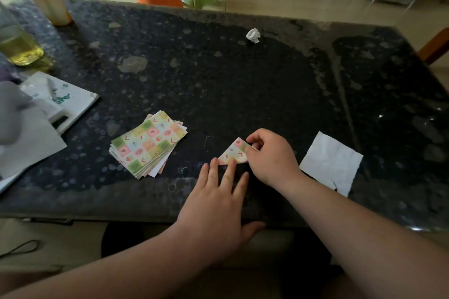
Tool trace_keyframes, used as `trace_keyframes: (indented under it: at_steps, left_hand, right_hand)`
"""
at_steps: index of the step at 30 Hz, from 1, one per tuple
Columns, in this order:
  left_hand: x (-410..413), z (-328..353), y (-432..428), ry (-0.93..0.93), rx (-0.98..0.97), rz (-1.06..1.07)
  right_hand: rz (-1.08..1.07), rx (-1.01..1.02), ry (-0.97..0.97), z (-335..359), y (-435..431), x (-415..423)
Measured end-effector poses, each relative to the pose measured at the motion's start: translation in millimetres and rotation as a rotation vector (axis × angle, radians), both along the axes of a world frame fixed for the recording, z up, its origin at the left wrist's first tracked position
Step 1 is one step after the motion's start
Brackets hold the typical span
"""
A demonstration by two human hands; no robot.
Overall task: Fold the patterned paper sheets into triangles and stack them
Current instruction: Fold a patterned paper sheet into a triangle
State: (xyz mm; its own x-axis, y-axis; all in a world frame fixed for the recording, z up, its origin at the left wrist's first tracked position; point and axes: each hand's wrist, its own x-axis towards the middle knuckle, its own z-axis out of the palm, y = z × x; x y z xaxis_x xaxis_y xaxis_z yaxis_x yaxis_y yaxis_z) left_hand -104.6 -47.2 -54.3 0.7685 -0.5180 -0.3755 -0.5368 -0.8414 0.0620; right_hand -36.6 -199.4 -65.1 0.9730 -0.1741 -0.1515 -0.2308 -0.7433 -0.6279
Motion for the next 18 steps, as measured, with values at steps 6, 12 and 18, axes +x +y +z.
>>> trace_keyframes:
  at_steps: [6, 12, 18]
  left_hand:
    - [5, 3, 0, 0.023, -0.025, -0.031]
    - [6, 7, -1, 0.031, -0.008, -0.024]
    - [2, 6, 2, -0.036, 0.032, -0.016]
  right_hand:
    - [0.31, -0.414, -0.239, 10, -13, -27]
    - [0.473, -0.457, -0.087, 20, -12, -37]
    - [0.648, -0.694, 0.279, 38, 11, -51]
